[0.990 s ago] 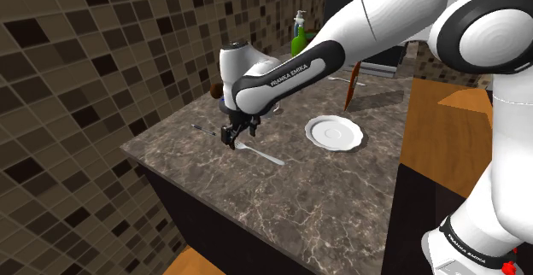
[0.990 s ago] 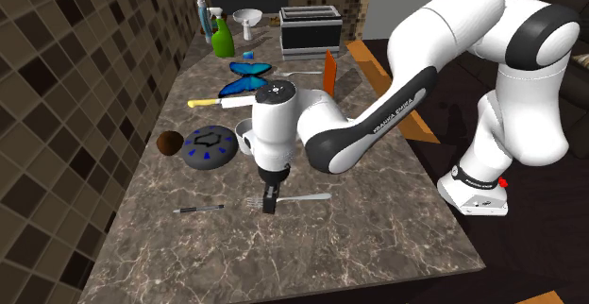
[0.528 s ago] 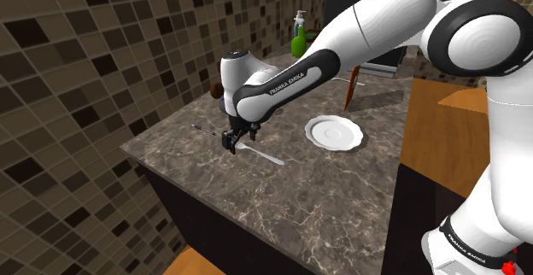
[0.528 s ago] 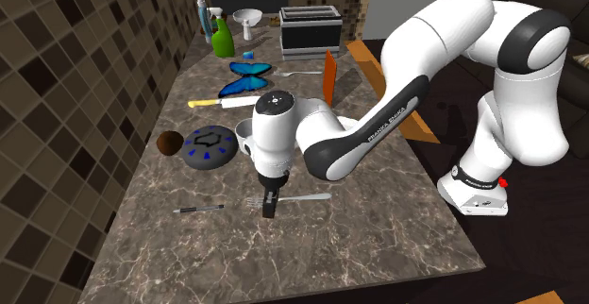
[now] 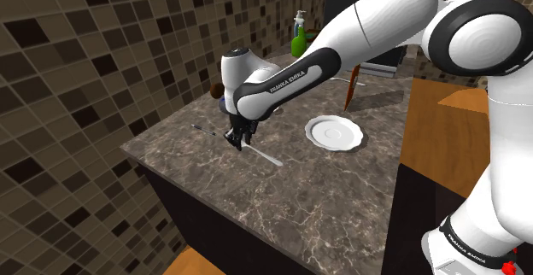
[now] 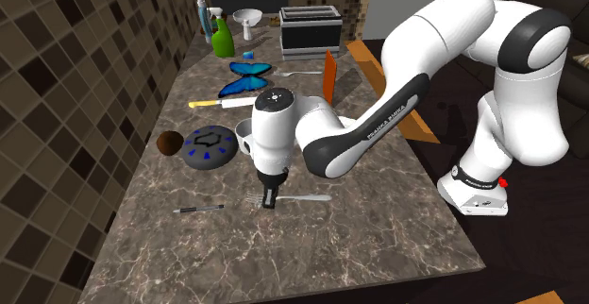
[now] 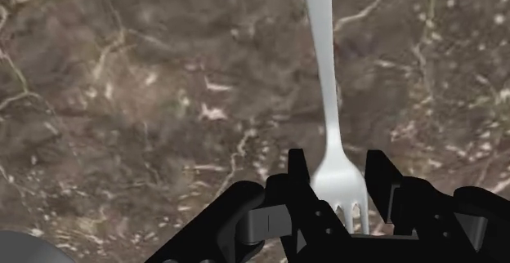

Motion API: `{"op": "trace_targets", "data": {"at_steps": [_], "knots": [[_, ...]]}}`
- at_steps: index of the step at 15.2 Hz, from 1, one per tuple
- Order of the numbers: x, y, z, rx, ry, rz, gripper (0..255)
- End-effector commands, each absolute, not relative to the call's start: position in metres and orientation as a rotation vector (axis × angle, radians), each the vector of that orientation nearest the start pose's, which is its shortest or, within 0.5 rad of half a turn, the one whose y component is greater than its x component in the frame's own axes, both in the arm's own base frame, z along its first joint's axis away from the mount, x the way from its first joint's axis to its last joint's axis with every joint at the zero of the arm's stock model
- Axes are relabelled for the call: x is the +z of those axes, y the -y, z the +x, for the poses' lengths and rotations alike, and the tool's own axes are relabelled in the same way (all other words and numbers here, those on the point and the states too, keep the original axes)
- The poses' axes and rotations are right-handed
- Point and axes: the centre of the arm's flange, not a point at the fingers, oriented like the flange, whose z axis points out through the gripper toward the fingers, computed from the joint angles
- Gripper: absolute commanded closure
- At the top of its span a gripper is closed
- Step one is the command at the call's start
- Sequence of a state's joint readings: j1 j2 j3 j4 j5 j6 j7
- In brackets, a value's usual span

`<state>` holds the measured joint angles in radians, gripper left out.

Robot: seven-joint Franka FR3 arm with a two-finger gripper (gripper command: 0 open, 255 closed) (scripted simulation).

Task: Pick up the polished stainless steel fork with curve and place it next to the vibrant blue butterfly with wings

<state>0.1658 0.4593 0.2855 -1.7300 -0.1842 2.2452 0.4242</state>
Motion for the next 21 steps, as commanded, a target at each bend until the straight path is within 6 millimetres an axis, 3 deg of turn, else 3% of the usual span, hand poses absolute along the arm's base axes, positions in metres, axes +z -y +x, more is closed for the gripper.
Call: {"op": "trace_targets", "data": {"at_steps": [1, 6, 21], "knots": [[0.329, -0.274, 0.610, -0.115, 0.171, -3.121, 255], [0.328, -0.274, 0.610, -0.115, 0.171, -3.121, 255], [0.407, -0.274, 0.610, -0.115, 0.171, -3.121, 255]]}}
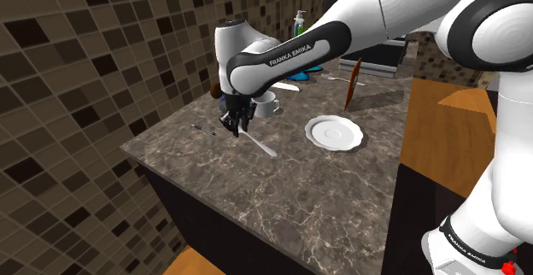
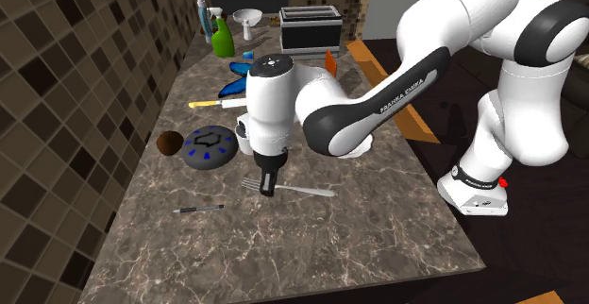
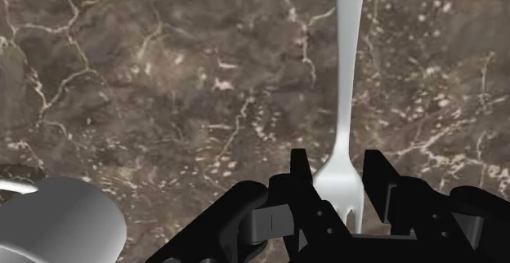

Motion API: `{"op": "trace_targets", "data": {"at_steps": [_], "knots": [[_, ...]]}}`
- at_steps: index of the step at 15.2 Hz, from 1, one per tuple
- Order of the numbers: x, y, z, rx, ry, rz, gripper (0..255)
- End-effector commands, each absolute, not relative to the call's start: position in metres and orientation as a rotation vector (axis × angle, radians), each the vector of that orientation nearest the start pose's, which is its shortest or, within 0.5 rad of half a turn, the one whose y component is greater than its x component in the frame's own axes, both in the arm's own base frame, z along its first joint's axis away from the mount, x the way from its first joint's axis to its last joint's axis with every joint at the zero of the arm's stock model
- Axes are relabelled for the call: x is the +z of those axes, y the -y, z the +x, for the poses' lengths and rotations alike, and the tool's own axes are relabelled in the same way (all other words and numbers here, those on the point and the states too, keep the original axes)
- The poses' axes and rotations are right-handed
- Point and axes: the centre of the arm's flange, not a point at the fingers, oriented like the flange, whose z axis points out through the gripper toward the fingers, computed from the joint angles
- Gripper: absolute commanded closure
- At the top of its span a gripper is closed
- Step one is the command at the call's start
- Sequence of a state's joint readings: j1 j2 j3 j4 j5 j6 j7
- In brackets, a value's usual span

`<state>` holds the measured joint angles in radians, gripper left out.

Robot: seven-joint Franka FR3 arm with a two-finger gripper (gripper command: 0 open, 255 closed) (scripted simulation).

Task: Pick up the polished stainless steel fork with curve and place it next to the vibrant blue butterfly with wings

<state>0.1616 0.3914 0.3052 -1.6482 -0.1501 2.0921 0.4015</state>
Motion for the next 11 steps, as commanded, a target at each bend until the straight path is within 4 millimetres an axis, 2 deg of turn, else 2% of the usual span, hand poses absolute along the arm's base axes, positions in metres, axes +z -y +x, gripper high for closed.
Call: {"op": "trace_targets", "data": {"at_steps": [1, 5, 11], "knots": [[0.413, -0.274, 0.610, -0.115, 0.171, -3.121, 255], [0.430, -0.274, 0.610, -0.115, 0.171, -3.121, 255], [0.431, -0.195, 0.620, -0.115, 0.171, -3.121, 255]]}}
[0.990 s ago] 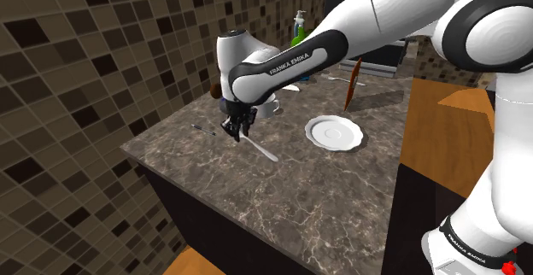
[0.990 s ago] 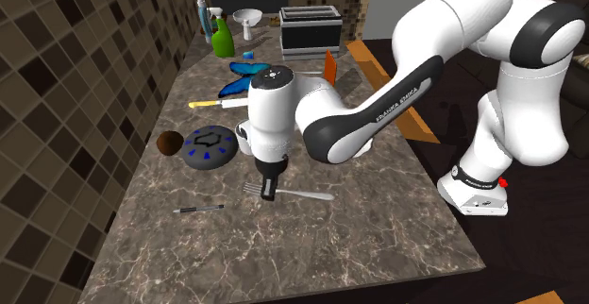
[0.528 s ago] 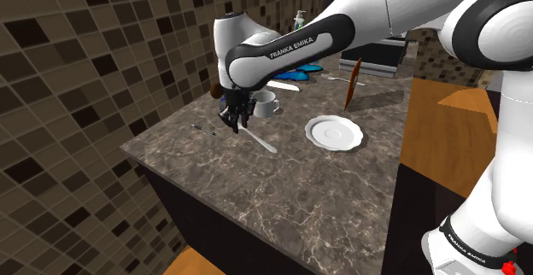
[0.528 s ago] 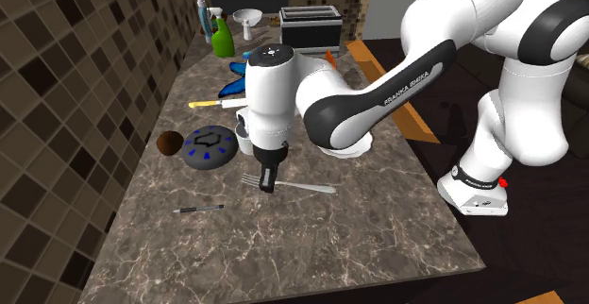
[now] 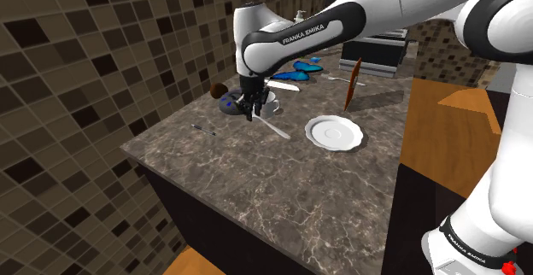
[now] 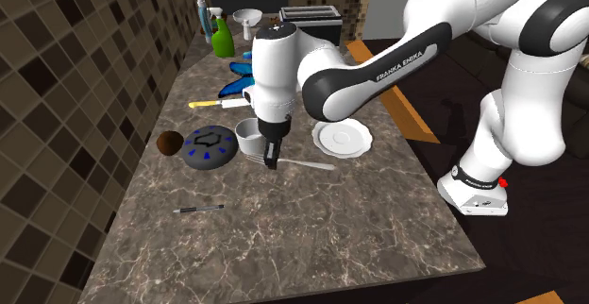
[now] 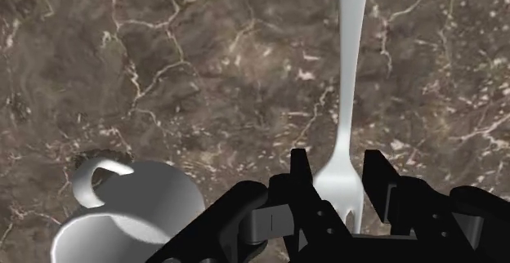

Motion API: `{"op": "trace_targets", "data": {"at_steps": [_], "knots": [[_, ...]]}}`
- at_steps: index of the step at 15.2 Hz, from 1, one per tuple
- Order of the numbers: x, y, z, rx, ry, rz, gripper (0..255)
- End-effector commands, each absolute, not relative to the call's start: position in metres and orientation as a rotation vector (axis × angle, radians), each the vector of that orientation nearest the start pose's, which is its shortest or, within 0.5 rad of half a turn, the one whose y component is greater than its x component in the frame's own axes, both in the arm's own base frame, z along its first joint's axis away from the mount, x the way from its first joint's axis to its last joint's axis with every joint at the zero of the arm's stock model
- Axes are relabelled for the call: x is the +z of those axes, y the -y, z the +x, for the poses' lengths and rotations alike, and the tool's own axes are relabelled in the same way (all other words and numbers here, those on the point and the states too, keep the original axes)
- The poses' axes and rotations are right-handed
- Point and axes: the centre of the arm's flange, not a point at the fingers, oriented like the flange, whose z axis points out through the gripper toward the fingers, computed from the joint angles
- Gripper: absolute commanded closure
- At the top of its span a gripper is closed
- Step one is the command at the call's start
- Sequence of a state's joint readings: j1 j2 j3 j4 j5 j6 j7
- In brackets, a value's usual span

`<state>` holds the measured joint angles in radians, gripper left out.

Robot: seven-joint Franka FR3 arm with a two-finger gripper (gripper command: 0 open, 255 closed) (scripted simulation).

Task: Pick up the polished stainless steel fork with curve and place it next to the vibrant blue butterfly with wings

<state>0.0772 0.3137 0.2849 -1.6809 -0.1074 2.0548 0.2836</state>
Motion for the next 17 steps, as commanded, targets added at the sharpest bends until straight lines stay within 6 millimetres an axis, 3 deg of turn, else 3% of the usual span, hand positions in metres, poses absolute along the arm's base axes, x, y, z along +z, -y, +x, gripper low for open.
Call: {"op": "trace_targets", "data": {"at_steps": [1, 17], "knots": [[0.431, -0.182, 0.622, -0.115, 0.171, -3.121, 255], [0.432, 0.027, 0.651, -0.115, 0.171, -3.121, 255]]}}
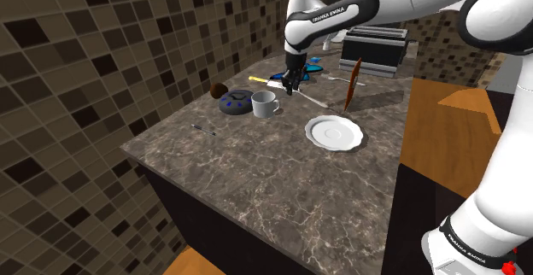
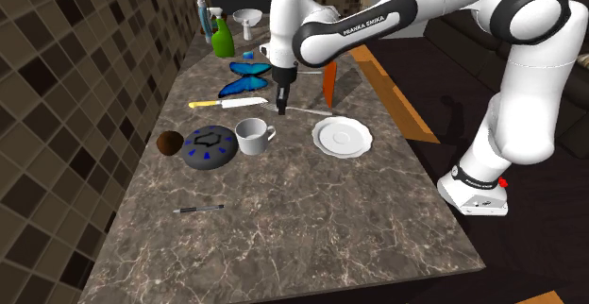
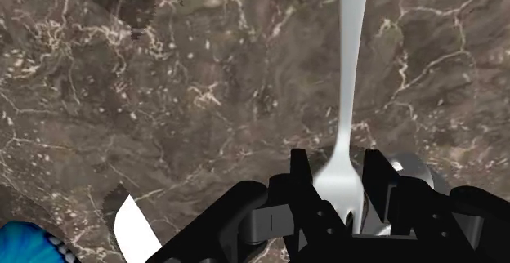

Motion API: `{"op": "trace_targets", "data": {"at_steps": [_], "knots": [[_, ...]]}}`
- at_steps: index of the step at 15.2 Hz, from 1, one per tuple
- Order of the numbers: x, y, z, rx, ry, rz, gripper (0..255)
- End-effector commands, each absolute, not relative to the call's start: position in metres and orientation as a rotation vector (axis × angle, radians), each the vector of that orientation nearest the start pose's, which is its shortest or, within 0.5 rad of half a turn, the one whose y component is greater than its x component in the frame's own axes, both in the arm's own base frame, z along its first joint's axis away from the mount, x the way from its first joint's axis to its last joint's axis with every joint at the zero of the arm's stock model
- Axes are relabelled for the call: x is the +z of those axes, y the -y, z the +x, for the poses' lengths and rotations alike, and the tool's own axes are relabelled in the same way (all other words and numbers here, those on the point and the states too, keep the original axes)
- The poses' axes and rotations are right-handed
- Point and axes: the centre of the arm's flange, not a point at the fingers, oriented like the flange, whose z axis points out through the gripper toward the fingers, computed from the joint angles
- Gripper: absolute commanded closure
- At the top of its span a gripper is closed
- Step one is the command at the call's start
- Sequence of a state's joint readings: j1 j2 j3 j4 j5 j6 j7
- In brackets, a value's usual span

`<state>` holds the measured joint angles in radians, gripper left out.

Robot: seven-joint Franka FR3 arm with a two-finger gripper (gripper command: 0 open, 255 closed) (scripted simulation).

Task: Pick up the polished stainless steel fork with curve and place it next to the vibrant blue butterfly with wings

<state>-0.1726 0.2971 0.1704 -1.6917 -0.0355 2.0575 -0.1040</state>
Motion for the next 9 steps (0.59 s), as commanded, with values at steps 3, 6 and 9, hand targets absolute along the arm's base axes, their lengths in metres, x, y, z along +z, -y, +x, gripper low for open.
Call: {"op": "trace_targets", "data": {"at_steps": [3, 6, 9], "knots": [[0.432, 0.066, 0.656, -0.115, 0.171, -3.121, 255], [0.432, 0.106, 0.662, -0.115, 0.171, -3.121, 255], [0.421, 0.123, 0.664, -0.115, 0.171, -3.121, 255]]}}
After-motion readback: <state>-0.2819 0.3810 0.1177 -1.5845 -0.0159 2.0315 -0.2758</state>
